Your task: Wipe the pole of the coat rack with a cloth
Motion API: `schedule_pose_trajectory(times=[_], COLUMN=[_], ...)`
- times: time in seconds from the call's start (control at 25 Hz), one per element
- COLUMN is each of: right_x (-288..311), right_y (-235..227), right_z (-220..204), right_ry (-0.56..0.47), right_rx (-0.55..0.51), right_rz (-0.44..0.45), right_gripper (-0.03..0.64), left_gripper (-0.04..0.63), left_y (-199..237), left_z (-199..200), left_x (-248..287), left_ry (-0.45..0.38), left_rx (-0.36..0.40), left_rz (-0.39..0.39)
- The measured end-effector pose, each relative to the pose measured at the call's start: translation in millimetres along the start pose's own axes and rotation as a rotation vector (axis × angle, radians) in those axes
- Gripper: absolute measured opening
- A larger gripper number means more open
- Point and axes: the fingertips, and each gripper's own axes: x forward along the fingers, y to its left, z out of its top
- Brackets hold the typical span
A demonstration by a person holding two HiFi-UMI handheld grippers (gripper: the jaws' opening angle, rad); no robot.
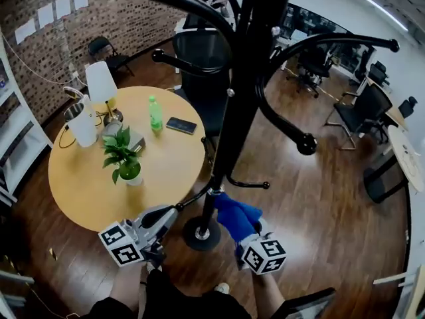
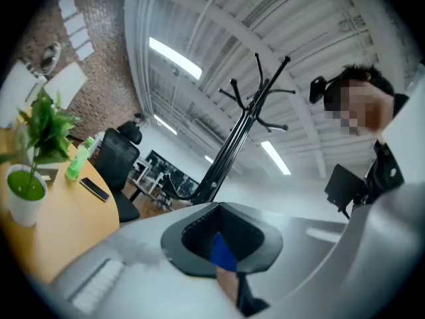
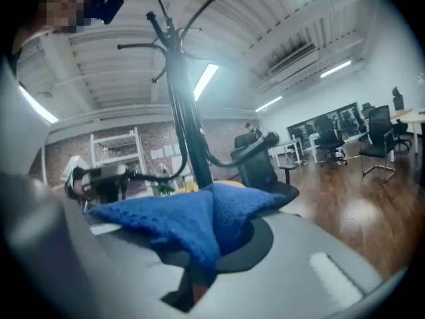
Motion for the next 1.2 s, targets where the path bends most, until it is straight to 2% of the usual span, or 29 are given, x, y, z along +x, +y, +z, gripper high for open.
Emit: schedule_pose_trajectory(times=[0.08, 0.2, 0.32, 0.44, 0.6, 0.76, 0.88, 0.96, 1.04, 1.12, 1.2], right_x=[-6.8, -14.1, -1.5, 20.8, 52.6, 57.9, 51.4, 55.2, 62.2, 71.7, 84.7], right_y=[-20.5, -32.8, -29.3, -15.4, 5.9, 17.8, 29.0, 33.6, 28.2, 13.5, -4.0], right_z=[-33.3, -61.7, -70.8, -59.3, -29.6, -11.9, -16.3, -29.8, -56.5, -100.2, -156.6], right_ry=[0.091, 0.153, 0.167, 0.121, -0.016, -0.259, -0.454, -0.548, -0.610, -0.619, -0.583], right_rx=[-0.024, -0.006, -0.003, -0.027, -0.106, -0.208, -0.351, -0.453, -0.506, -0.516, -0.508], right_rz=[0.020, 0.052, 0.100, 0.156, 0.242, 0.307, 0.365, 0.396, 0.400, 0.386, 0.371], right_gripper=[0.025, 0.025, 0.025, 0.026, 0.026, 0.028, 0.028, 0.028, 0.026, 0.026, 0.026], left_gripper=[0.002, 0.002, 0.002, 0.002, 0.002, 0.002, 0.002, 0.002, 0.002, 0.002, 0.002], left_y=[4.1, 10.4, 11.1, 9.2, 21.6, 55.2, 82.0, 97.6, 114.0, 130.9, 144.8], left_z=[-23.1, -41.0, -47.1, -64.2, -85.6, -116.9, -141.8, -159.5, -180.1, -202.6, -227.7], left_x=[-2.5, -8.2, -16.8, -22.3, -19.2, -16.6, -15.7, -15.5, -20.3, -28.0, -35.8], left_ry=[0.002, 0.037, 0.013, 0.027, 0.032, 0.009, -0.030, -0.056, -0.079, -0.095, -0.101], left_rx=[-0.009, 0.045, 0.028, 0.036, 0.080, 0.163, 0.228, 0.275, 0.324, 0.369, 0.399], left_rz=[0.082, 0.207, 0.265, 0.299, 0.259, 0.189, 0.140, 0.109, 0.094, 0.091, 0.087])
